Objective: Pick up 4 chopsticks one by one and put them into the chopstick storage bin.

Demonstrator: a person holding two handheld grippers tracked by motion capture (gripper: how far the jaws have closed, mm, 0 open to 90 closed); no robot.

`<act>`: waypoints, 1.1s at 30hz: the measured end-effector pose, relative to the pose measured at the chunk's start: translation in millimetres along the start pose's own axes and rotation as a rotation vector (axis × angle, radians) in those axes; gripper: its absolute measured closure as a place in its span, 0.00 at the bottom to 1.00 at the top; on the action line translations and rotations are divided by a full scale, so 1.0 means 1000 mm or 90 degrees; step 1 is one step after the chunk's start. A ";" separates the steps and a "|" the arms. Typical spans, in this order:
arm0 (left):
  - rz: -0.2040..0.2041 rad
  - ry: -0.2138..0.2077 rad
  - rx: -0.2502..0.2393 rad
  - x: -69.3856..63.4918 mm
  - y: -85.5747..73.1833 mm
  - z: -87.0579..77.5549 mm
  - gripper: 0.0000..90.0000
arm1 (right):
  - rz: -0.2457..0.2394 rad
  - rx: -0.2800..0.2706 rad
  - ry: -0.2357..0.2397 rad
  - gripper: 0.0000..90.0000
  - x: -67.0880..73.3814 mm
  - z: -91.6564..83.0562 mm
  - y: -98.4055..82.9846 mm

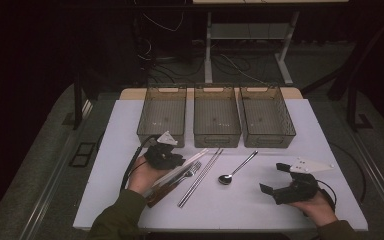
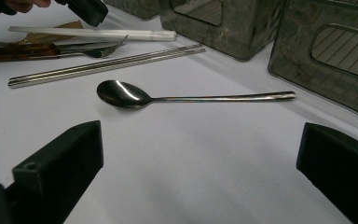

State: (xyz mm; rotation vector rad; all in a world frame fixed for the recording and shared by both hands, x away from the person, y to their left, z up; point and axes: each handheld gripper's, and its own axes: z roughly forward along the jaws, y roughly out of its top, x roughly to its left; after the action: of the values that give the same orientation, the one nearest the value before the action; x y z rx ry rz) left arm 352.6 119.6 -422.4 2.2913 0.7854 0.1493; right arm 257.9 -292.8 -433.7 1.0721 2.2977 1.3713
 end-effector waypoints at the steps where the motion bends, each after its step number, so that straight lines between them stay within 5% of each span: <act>1: 0.003 0.000 0.005 0.000 0.000 0.000 0.85 | 0.000 0.000 0.000 0.01 0.000 0.000 0.000; 33: 0.001 -0.002 0.013 0.003 -0.002 0.003 0.85 | 0.000 0.000 0.001 0.01 0.000 0.000 0.000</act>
State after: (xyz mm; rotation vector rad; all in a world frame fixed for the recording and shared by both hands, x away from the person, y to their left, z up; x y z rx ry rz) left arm 354.9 120.7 -426.5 2.3118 0.7867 0.1396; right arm 258.2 -292.9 -433.8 1.0708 2.2987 1.3734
